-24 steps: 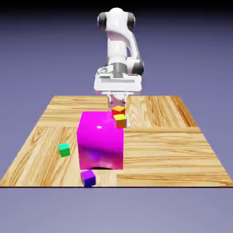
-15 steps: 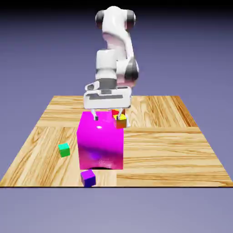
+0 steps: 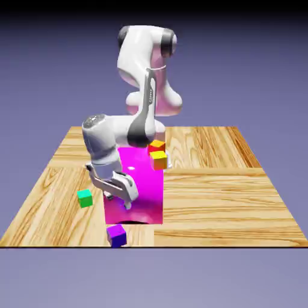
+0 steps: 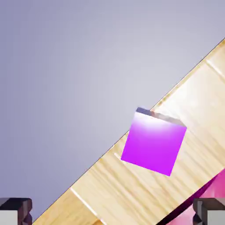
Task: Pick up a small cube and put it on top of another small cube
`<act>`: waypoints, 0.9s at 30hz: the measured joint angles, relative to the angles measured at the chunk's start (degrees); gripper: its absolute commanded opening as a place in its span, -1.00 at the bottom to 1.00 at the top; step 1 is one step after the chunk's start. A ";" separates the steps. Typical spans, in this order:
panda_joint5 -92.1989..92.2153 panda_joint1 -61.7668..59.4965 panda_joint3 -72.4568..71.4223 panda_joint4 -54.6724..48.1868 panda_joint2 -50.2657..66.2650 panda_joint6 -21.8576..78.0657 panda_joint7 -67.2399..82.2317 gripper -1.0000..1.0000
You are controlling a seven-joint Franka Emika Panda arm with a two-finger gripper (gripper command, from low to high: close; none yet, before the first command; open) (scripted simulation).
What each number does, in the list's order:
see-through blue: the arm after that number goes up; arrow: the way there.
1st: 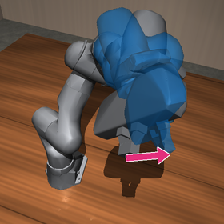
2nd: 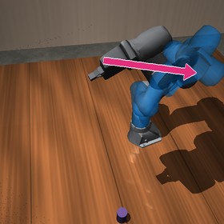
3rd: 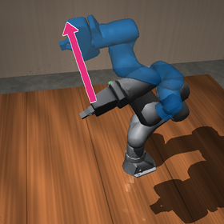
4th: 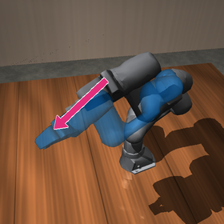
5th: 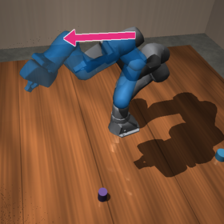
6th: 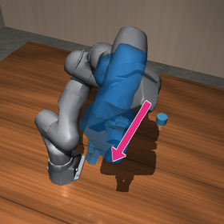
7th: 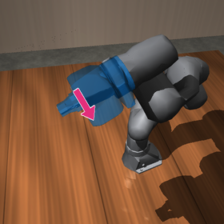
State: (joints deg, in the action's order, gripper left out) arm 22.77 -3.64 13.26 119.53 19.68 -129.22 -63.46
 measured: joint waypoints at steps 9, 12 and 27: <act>6.67 -1.04 2.30 -9.31 14.48 8.20 -4.16 0.00; 9.07 -1.07 0.62 -8.18 18.36 3.38 -2.51 -1.00; -8.75 1.61 -6.24 -2.49 -10.49 26.68 6.91 -1.00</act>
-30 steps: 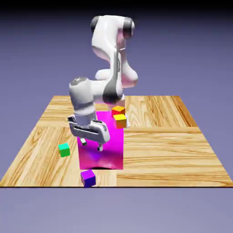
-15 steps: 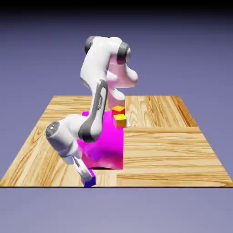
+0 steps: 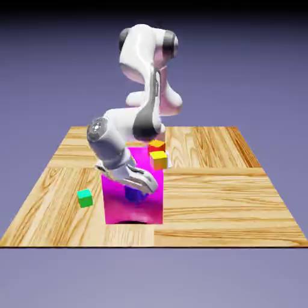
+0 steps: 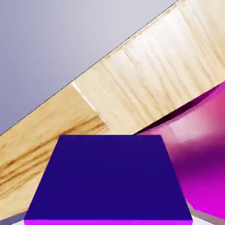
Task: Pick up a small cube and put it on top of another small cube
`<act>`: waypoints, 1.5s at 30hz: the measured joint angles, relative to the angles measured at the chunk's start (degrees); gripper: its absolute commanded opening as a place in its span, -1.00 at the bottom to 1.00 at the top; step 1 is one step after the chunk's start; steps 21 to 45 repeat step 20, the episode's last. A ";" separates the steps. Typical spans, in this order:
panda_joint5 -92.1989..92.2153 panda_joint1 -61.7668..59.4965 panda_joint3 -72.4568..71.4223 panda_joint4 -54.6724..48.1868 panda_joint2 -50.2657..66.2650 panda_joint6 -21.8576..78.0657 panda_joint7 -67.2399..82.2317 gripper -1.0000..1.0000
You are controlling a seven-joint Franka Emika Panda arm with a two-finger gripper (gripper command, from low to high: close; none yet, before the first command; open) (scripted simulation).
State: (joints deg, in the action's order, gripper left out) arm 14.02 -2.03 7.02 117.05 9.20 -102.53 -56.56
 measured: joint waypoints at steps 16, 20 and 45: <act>-13.18 2.47 -8.72 15.12 -21.62 6.93 10.97 -1.00; -13.30 2.48 -8.74 17.31 -21.74 4.85 10.97 1.00; -13.30 2.48 -8.74 17.31 -21.74 4.85 10.97 1.00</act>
